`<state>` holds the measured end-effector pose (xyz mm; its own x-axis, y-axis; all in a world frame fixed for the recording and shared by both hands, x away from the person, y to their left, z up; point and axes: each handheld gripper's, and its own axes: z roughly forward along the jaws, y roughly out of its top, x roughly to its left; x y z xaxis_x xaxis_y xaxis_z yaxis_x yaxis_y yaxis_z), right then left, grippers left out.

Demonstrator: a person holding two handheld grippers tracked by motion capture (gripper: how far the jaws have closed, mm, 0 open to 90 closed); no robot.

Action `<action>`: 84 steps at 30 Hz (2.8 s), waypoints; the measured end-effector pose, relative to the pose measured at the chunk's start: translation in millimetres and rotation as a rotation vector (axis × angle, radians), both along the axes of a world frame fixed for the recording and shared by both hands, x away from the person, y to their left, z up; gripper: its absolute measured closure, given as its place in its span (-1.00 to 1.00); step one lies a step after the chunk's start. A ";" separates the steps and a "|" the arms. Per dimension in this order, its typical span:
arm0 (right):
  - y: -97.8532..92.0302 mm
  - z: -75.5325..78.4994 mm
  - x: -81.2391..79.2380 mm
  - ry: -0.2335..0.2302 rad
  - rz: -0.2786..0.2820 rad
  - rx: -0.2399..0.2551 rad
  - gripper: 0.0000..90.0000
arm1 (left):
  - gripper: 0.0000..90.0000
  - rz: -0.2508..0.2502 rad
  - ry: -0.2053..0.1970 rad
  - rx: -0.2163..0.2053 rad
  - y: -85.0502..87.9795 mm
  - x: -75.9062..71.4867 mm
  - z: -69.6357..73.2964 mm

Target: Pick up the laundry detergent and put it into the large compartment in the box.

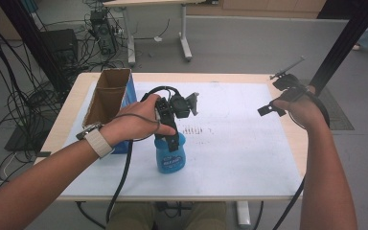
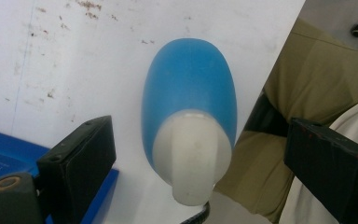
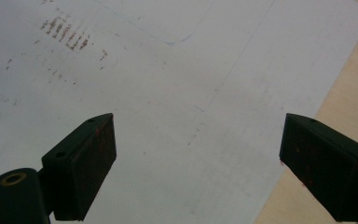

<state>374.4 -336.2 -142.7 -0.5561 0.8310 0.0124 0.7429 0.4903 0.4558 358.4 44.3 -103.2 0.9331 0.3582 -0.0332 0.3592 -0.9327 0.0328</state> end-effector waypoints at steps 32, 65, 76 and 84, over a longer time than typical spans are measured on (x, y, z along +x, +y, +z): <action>-1.4 -5.9 -0.4 0.006 -0.001 0.007 -0.76 | -0.78 0.005 -0.010 0.019 -7.5 -2.6 -15.2; -2.3 -11.2 0.1 0.012 -0.002 0.014 -0.76 | -0.75 0.005 -0.036 0.043 -14.4 -4.9 -38.8; -2.8 -11.4 -0.3 0.010 -0.002 0.015 -0.76 | -0.73 -0.003 -0.041 0.046 -16.7 -6.5 -43.8; -2.1 -12.0 0.1 0.011 -0.002 0.015 -0.76 | -0.71 -0.003 -0.052 0.051 -16.9 -7.7 -46.5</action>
<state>374.5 -338.3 -154.6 -0.5542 0.8318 0.0315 0.7489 0.4817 0.4550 350.7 27.4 -149.7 0.9340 0.3558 0.0337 0.3559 -0.9345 0.0040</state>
